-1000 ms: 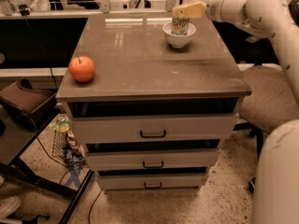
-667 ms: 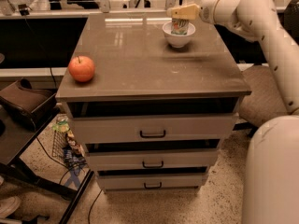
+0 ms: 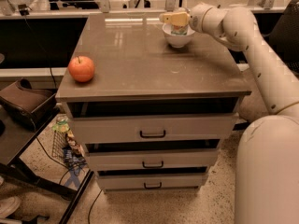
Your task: Pick 7up can from white bowl and place on counter
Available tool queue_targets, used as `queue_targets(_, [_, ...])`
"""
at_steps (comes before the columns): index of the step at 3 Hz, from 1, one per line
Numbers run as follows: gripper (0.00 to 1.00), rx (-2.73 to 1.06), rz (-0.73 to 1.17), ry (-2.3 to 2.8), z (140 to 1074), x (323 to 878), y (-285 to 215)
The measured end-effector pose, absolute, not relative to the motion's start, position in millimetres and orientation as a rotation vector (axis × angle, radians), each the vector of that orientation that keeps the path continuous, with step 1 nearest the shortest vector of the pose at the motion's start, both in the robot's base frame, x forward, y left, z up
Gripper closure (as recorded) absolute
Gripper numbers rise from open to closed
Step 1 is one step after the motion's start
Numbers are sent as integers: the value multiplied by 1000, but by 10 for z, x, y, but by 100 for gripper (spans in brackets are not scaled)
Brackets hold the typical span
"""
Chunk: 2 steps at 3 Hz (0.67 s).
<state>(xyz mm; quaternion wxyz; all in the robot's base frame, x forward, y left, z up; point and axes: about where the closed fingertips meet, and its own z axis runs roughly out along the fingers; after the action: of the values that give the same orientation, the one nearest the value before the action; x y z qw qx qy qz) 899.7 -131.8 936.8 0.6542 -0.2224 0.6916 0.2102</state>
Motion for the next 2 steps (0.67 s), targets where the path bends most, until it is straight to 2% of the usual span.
queue_targets(2, [41, -462, 480, 1565, 9212, 9030, -1255])
